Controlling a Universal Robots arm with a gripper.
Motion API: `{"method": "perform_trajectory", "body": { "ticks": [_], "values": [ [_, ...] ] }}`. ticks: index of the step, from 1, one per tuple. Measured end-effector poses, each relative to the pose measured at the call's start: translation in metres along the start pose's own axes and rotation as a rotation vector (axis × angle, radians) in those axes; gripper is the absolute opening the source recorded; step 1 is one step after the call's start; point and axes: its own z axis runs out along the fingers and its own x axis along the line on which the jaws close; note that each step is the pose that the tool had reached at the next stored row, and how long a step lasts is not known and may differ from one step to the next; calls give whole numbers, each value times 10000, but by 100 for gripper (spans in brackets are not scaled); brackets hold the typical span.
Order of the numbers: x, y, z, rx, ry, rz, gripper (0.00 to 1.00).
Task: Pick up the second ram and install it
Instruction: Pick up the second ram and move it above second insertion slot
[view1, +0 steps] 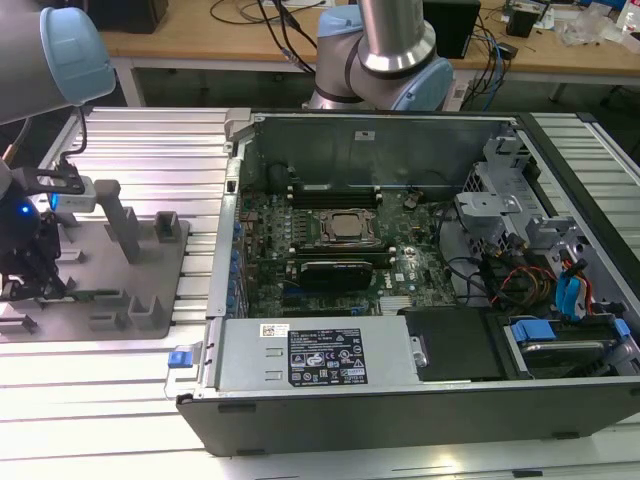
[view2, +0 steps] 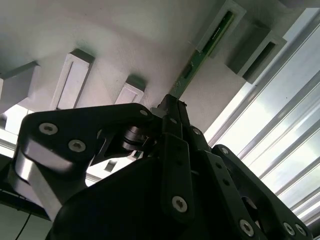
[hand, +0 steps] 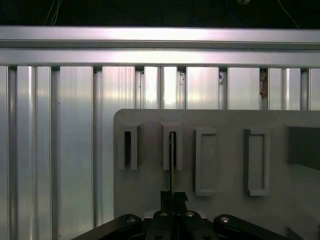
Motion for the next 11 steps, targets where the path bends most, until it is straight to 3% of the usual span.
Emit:
{"method": "perform_trajectory", "body": {
  "ticks": [11],
  "values": [
    [-3,-1,-149,0,0,0,9]
  ]
}}
